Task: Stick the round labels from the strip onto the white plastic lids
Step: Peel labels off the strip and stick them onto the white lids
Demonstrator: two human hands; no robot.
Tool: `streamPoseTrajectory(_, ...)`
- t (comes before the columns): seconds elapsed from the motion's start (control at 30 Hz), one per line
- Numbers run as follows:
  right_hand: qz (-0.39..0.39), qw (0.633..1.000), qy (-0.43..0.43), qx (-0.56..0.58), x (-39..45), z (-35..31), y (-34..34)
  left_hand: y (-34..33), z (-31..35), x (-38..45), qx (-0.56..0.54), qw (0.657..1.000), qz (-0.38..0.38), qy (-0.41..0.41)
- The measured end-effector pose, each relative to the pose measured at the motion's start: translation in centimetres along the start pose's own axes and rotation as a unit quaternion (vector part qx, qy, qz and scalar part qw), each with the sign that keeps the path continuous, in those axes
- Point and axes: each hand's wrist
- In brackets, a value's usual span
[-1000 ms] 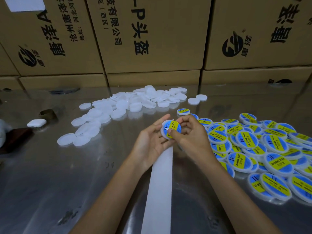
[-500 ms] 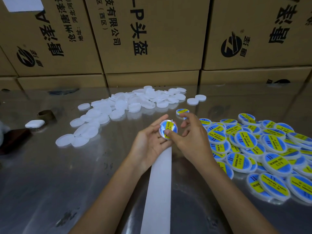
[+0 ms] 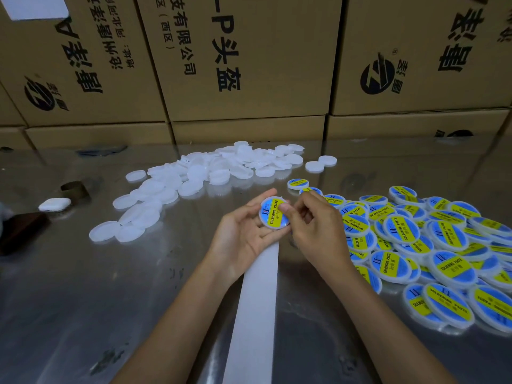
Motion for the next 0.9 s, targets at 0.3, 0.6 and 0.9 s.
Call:
streamPoseTrajectory(0.3,-0.045,0.996,-0.025,-0.076,-0.5,-0.6,0.0,0.0,-0.2,0.0,0.002,1.0,-0.021,-0.007)
streamPoseTrajectory(0.6,-0.019,0.996,0.025,-0.087,-0.3,-0.8,0.1,0.2,0.1,0.0,0.039,0.998,-0.04,0.001)
streamPoseTrajectory(0.9,-0.039,0.988,-0.033,-0.143,-0.6,-1.0,0.0,-0.4,-0.3,-0.2,0.013,0.999,-0.039,0.005)
Point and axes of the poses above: each hand's wrist, its own x-axis towards the middle knuckle, its own y-axis out of the back of the hand, z = x × y, and after that the axes turned 5 degrees about y, right-handed
